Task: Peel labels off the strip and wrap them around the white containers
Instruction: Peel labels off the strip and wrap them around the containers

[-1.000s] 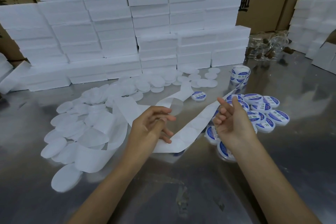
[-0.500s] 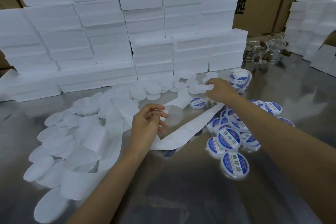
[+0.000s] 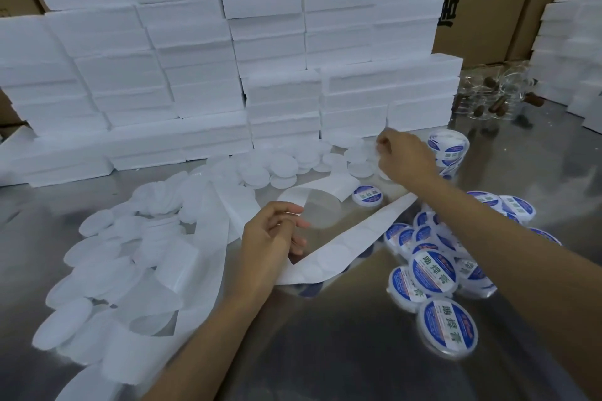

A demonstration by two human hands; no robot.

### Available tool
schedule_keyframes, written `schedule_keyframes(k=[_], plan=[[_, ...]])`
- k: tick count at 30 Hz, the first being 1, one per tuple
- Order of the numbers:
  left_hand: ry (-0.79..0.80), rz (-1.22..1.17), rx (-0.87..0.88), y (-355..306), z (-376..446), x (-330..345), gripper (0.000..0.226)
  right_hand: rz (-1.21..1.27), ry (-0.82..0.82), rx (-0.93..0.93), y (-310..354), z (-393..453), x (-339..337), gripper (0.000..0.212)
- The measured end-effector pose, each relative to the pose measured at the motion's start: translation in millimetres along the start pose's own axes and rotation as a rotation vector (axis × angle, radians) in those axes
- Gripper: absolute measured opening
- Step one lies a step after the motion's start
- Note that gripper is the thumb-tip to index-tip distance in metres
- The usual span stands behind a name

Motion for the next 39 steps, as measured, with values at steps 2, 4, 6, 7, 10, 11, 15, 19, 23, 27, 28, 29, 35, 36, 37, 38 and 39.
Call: schedule_keyframes(k=[2, 4, 6, 7, 10, 11, 15, 19, 23, 27, 28, 29, 35, 36, 37, 38, 39], plan=[[-0.008, -0.028, 0.015, -2.3, -0.6, -0.5, 0.027, 0.282, 0.013, 0.084, 3.0, -0.2, -17.0, 0.017], [-0.025, -0.041, 0.057, -9.2, 0.4, -1.4, 0.023, 0.563, 0.088, 0.130, 13.8, -8.5, -34.4, 0.013], [-0.044, -0.095, 0.100, -19.6, 1.6, -1.9, 0.018, 0.811, 0.233, 0.109, 33.2, -28.6, -53.4, 0.012], [-0.038, -0.150, 0.102, -25.3, 1.2, -1.4, 0.015, 0.886, 0.308, 0.064, 44.5, -41.3, -62.5, 0.012], [0.089, -0.291, 0.054, -39.3, -5.0, 6.3, 0.030, 0.991, 0.476, -0.102, 78.0, -82.4, -80.2, 0.014], [0.143, -0.301, 0.059, -43.6, -8.6, 9.0, 0.036, 1.025, 0.527, -0.133, 88.4, -96.1, -82.6, 0.016], [0.185, -0.249, 0.165, -56.2, -25.1, 0.8, 0.031, 0.990, 0.554, -0.127, 106.5, -129.5, -80.8, 0.015], [0.072, -0.259, 0.087, -52.3, -32.9, -28.6, 0.025, 0.715, 0.390, -0.097, 91.9, -142.1, -69.9, 0.007], [-0.004, -0.320, 0.023, -43.4, -32.3, -50.2, 0.025, 0.377, 0.628, -0.286, 95.1, -176.7, -30.6, 0.038], [-0.023, -0.229, 0.045, -33.7, -34.7, -52.9, 0.032, 0.348, 0.383, -0.304, 105.1, -192.2, -14.4, 0.029], [-0.022, -0.191, 0.061, -32.7, -35.5, -52.9, 0.035, 0.369, 0.334, -0.272, 105.3, -192.7, -12.7, 0.020], [-0.021, -0.147, 0.079, -32.2, -36.0, -53.0, 0.038, 0.409, 0.316, -0.228, 104.6, -192.0, -11.3, 0.014], [0.038, 0.063, 0.176, -33.8, -40.2, -49.5, 0.042, 0.862, 0.440, -0.080, 104.8, -194.7, -14.8, 0.017], [0.048, 0.065, 0.179, -34.6, -40.8, -48.3, 0.041, 0.883, 0.465, -0.097, 106.1, -196.9, -16.9, 0.017], [0.056, 0.065, 0.183, -35.9, -41.5, -47.1, 0.040, 0.902, 0.485, -0.111, 107.3, -198.7, -18.8, 0.017], [0.064, 0.056, 0.181, -36.7, -42.5, -46.0, 0.039, 0.930, 0.499, -0.116, 108.2, -199.8, -20.5, 0.016], [0.070, 0.032, 0.168, -36.7, -43.4, -45.0, 0.038, 0.964, 0.516, -0.115, 109.2, -200.7, -22.7, 0.016]])
Point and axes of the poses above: each hand's wrist, its own z-axis towards the middle knuckle, its own x-axis out of the palm, y = z × x, the point moved 5 cm from there along z, towards the middle knuckle, and after that the axes turned 11 degrees about -z, right-handed, at the moved point
